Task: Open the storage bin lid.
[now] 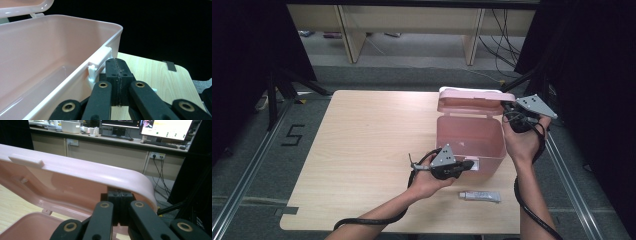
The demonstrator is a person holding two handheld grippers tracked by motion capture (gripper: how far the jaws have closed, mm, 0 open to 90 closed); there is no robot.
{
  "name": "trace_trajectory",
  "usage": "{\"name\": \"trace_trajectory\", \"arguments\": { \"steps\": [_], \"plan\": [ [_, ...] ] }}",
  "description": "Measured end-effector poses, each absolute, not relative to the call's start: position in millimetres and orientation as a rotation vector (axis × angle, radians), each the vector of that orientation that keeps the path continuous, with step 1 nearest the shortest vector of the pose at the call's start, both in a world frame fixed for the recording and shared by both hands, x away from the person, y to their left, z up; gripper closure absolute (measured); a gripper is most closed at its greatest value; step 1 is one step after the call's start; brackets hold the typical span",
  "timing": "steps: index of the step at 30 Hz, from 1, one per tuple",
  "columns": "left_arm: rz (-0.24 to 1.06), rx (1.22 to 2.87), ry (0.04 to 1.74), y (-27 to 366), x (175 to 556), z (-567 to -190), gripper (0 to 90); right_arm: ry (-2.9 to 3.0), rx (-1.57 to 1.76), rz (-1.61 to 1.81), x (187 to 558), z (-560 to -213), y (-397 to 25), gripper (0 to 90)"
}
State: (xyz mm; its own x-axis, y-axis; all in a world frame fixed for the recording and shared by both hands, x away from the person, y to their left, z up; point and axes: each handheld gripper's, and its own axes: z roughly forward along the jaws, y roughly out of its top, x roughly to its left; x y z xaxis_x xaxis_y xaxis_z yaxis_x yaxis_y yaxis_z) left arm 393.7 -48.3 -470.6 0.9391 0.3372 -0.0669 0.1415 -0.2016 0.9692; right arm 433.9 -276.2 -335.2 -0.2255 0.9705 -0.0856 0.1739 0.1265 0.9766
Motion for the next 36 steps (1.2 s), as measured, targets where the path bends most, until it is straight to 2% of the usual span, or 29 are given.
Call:
{"name": "trace_trajectory", "arguments": {
  "steps": [36],
  "plan": [
    [0.176,1.773,0.362,-48,394,-471,89.3,1.514,1.158,1.138,474,-331,-270,90.0]
  ]
}}
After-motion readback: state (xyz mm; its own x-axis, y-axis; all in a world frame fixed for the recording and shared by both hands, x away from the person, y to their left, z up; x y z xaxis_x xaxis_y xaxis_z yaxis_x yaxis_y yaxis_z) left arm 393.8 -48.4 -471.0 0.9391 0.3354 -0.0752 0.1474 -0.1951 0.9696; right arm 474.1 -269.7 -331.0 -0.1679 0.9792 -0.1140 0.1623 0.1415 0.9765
